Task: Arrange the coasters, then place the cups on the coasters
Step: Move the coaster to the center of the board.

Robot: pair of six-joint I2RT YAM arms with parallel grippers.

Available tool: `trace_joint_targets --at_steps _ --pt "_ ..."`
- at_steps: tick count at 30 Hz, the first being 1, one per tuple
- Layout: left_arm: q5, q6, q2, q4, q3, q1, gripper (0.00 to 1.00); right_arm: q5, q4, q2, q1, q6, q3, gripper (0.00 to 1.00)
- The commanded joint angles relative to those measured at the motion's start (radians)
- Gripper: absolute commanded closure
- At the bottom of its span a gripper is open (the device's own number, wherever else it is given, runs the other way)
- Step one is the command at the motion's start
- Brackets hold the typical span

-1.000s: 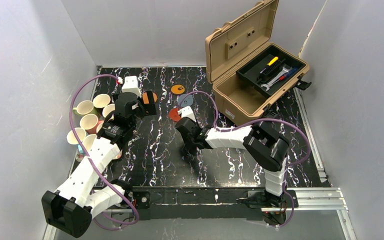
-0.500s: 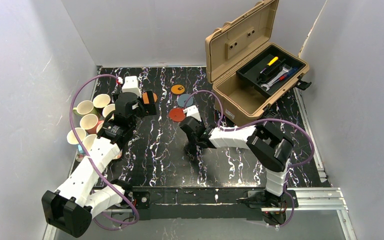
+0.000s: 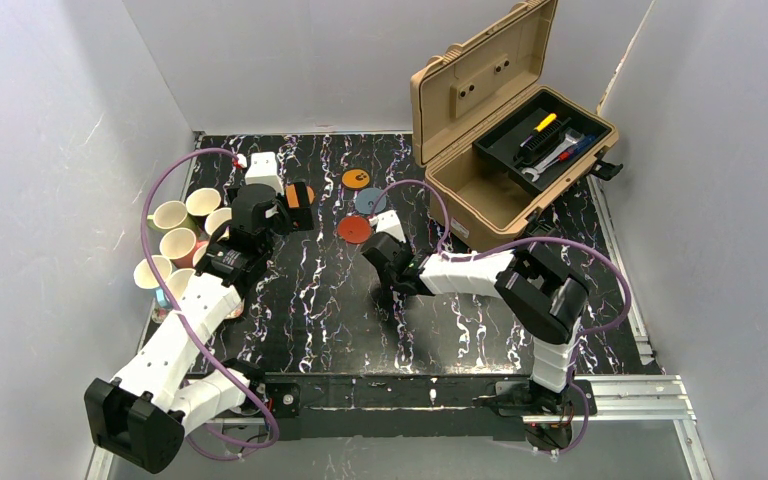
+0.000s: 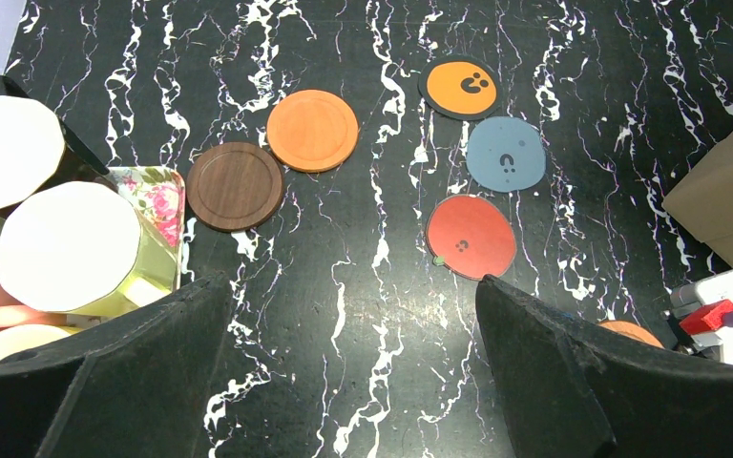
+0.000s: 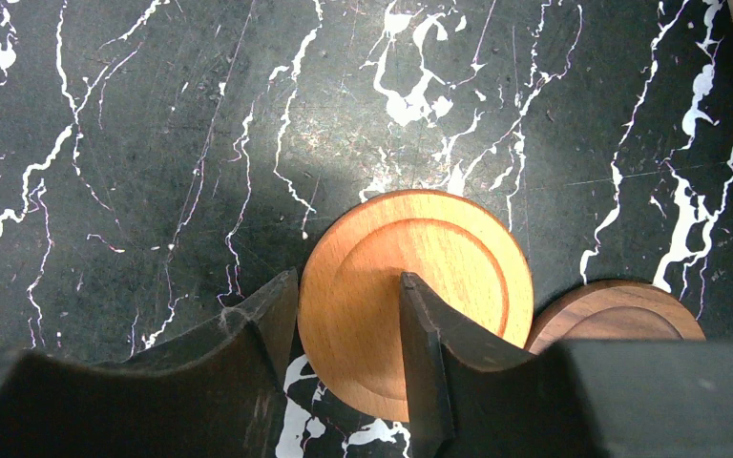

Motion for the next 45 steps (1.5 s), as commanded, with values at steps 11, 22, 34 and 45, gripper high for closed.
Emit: trace_joint_targets --at_steps 11,22,34,45 --pt "0.016 -0.010 0.006 -0.014 0.042 0.002 0.02 -0.233 -0.016 -0.058 -0.005 -0.077 0.096 0.41" --pt "0.126 0.023 0.011 0.007 0.047 0.001 0.02 -0.294 0.015 -0.177 -0.005 -0.097 0.122 0.35" --pt "0.193 0.095 0.176 -0.038 0.093 -0.148 0.02 -0.113 -0.058 -0.452 -0.028 -0.145 0.077 0.25" --pt "0.218 0.076 0.524 -0.157 0.311 -0.154 0.02 0.021 -0.103 -0.714 -0.177 -0.187 -0.087 0.06"
